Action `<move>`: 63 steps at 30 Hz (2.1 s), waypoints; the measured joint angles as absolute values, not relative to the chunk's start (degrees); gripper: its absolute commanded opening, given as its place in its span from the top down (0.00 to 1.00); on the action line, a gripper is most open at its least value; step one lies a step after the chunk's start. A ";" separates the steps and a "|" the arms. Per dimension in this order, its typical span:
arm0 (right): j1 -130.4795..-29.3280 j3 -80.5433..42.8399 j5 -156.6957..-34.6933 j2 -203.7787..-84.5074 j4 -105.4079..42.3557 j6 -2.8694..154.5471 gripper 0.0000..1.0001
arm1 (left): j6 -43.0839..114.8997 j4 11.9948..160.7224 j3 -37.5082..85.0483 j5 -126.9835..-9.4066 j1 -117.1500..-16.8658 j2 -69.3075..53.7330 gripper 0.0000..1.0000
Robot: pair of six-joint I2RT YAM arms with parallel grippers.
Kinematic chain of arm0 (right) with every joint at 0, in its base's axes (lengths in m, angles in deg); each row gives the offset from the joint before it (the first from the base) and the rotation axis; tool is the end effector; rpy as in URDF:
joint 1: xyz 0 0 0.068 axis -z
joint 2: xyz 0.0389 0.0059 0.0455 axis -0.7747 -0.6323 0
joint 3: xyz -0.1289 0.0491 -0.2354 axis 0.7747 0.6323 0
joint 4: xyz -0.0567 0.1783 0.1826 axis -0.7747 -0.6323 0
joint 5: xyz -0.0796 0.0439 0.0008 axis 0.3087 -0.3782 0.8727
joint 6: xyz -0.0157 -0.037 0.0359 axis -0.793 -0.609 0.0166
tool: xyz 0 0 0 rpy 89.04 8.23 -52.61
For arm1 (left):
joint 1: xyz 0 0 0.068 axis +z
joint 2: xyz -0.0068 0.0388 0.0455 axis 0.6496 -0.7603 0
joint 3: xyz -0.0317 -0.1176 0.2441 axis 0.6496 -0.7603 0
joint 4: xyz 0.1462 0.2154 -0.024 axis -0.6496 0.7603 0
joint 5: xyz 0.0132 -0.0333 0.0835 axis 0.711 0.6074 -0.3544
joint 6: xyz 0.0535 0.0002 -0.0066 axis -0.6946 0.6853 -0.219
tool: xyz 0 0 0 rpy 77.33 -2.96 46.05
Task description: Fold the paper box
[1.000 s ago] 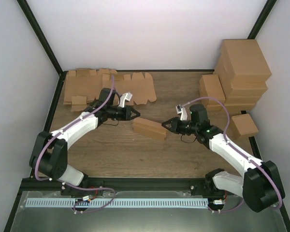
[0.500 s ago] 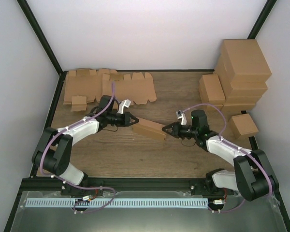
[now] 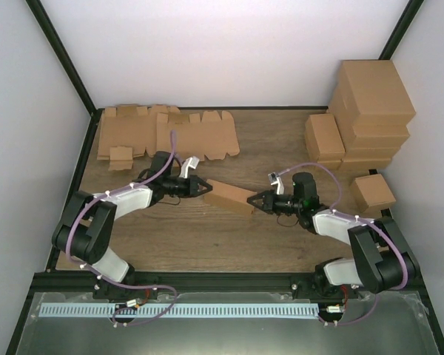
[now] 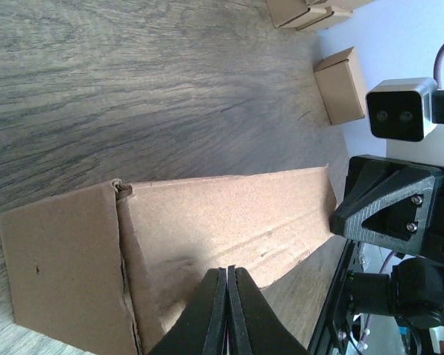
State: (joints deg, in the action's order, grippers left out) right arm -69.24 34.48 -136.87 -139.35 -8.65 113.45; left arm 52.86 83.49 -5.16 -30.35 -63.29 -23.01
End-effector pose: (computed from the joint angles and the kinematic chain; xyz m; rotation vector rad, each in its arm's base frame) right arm 0.2124 0.0991 0.1559 -0.0491 2.3050 1.5155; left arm 0.2719 -0.1420 0.1712 0.3265 2.3992 -1.3672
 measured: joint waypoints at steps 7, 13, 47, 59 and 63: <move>-69.02 33.62 -137.09 -138.11 -11.20 111.96 0.99 | 53.21 84.21 -4.06 -29.39 -63.05 -23.38 0.96; -68.08 28.58 -138.36 -135.70 -16.95 110.08 0.99 | 53.06 88.60 1.18 -29.58 -62.53 -23.30 0.96; -65.96 31.07 -146.99 -143.99 -8.63 104.47 0.99 | 53.89 83.18 -3.93 -26.35 -61.33 -24.06 0.96; -65.63 31.46 -148.46 -146.70 -7.62 102.00 0.99 | 53.91 78.79 -5.33 -25.50 -61.83 -26.16 0.96; -66.37 31.88 -146.88 -143.24 -13.08 100.47 0.99 | 53.45 82.59 -5.94 -28.86 -64.21 -23.05 0.95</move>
State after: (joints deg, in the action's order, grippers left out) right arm -66.37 31.88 -146.88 -143.24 -13.08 100.47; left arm 53.45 82.59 -5.94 -28.86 -64.21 -23.05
